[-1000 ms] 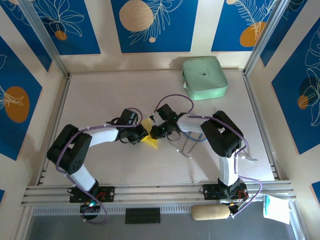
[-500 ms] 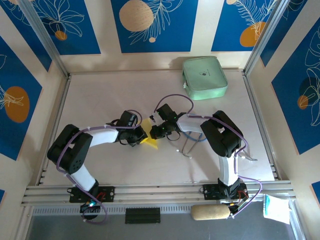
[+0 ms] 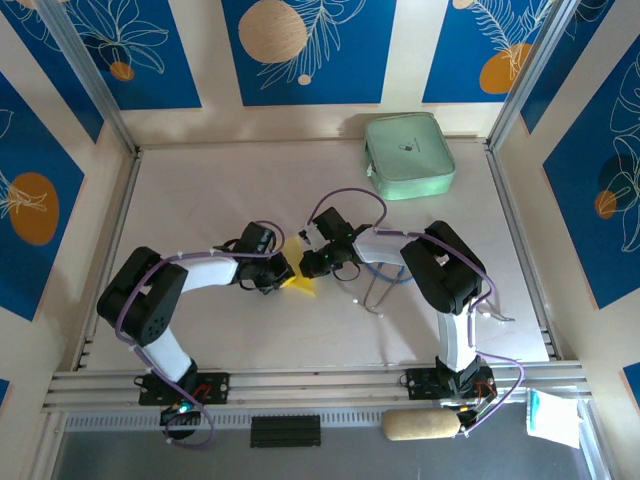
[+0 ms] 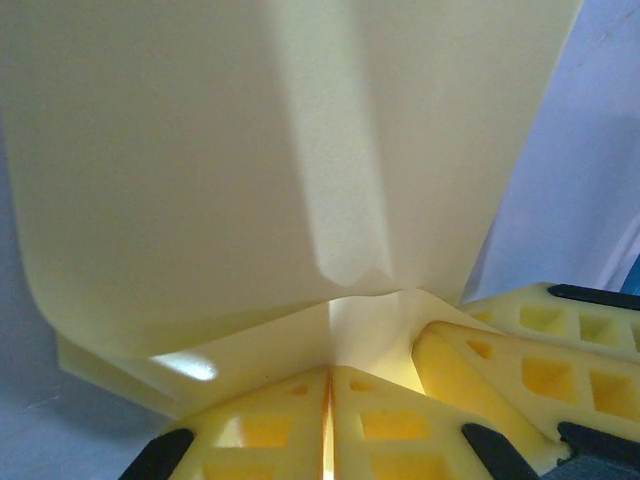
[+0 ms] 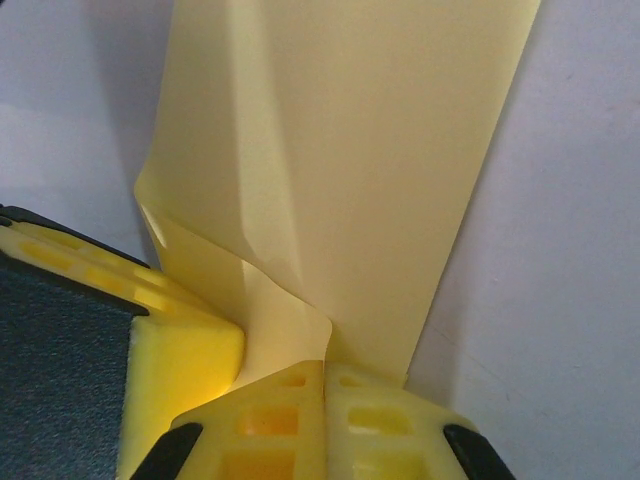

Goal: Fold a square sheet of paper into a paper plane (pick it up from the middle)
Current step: Third fold the triangle at the center of the table.

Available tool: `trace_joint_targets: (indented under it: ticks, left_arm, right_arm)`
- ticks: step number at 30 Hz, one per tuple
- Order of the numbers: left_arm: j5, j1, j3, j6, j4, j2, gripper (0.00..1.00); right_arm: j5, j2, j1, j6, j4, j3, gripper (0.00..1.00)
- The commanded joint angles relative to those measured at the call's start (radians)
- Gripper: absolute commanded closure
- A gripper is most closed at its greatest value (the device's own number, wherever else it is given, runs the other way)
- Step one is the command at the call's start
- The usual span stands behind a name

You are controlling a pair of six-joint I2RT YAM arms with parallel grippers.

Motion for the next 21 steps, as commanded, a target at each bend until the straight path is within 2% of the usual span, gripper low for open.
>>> trace_joint_targets:
  ticks: [1, 4, 10, 13, 17, 21]
  left_arm:
    - [-0.029, -0.011, -0.003, 0.011, -0.039, 0.034, 0.90]
    - [-0.034, -0.010, -0.005, 0.008, -0.055, 0.043, 0.91]
    - [-0.048, -0.011, -0.011, 0.000, -0.074, 0.049, 0.93]
    - [-0.050, -0.010, -0.011, -0.001, -0.080, 0.052, 0.93]
    - [-0.052, -0.010, -0.012, -0.003, -0.078, 0.050, 0.93]
    - [-0.050, -0.011, -0.012, -0.002, -0.079, 0.049, 0.93]
  right_arm:
    - [-0.001, 0.015, -0.006, 0.024, -0.054, 0.020, 1.00]
    - [-0.025, -0.014, -0.015, 0.050, -0.073, 0.041, 0.98]
    - [-0.093, -0.083, -0.051, 0.136, -0.153, 0.104, 0.79]
    - [-0.102, -0.119, -0.071, 0.170, -0.168, 0.099, 0.74]
    - [-0.164, -0.153, -0.091, 0.172, -0.156, 0.059, 0.73]
    - [-0.225, -0.150, -0.084, 0.133, -0.180, 0.038, 0.79]
